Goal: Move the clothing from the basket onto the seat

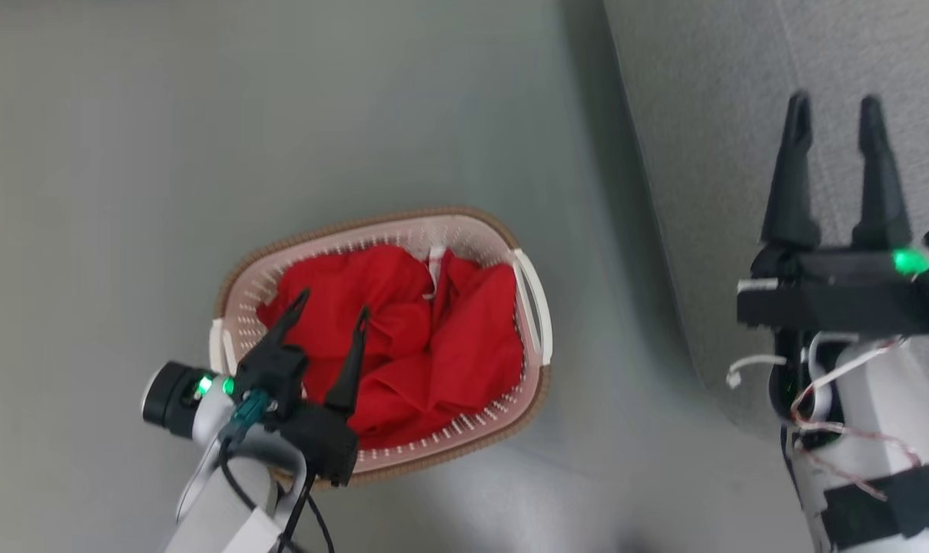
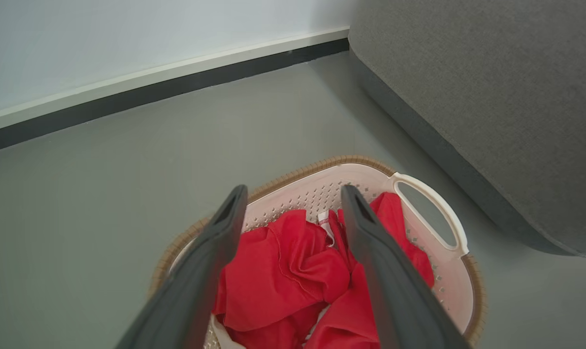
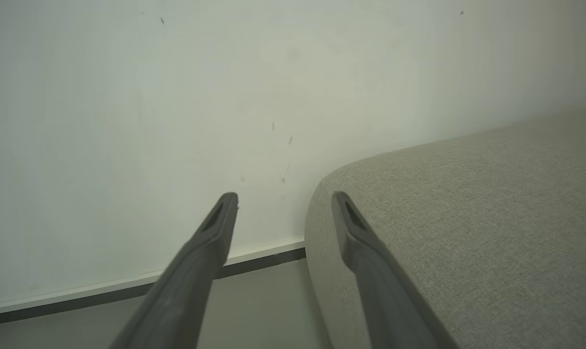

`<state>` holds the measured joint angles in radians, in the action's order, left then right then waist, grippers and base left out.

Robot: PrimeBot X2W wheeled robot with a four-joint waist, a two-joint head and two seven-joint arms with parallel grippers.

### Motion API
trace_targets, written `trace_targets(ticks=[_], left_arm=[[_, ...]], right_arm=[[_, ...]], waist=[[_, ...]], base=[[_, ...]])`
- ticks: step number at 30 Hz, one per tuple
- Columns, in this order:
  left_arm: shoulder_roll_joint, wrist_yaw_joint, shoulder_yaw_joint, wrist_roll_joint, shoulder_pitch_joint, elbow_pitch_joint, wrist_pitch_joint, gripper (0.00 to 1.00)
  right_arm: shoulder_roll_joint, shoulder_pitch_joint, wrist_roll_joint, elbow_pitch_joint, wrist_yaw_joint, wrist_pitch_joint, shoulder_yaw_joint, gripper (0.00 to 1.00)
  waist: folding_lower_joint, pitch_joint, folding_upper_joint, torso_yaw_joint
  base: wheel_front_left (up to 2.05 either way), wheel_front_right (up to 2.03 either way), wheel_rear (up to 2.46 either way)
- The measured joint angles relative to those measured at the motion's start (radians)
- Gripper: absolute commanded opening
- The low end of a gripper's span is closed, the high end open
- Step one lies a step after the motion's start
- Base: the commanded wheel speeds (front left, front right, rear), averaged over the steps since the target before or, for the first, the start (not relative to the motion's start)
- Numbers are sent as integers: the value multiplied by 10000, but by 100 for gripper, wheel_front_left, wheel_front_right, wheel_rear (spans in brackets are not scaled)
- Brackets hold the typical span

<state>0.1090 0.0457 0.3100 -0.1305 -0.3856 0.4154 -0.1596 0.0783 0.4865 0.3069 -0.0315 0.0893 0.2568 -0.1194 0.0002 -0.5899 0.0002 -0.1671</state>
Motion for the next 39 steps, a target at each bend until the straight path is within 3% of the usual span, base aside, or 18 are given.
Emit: trace_targets(ticks=[15,27,39], left_arm=[[-196,520,1170,383,-1014,1547,213,100],[-232,700,1843,577,-1596,2539,395,100],[-150,777,1910,629,-2509,3563,959,100]], right_arm=[[-81,1333,-92,-433,-113,2,-50,100],[-169,1654,-98,-644,-249,2,-282,100],[-222,1854,-98,-497,-278,2,-474,100]], waist=[[-1,-1840,1,-339],[-2,-2384,-1,-781],[-2,-3083,-1,-1234]], base=[[0,0,0],[0,0,0],[0,0,0]])
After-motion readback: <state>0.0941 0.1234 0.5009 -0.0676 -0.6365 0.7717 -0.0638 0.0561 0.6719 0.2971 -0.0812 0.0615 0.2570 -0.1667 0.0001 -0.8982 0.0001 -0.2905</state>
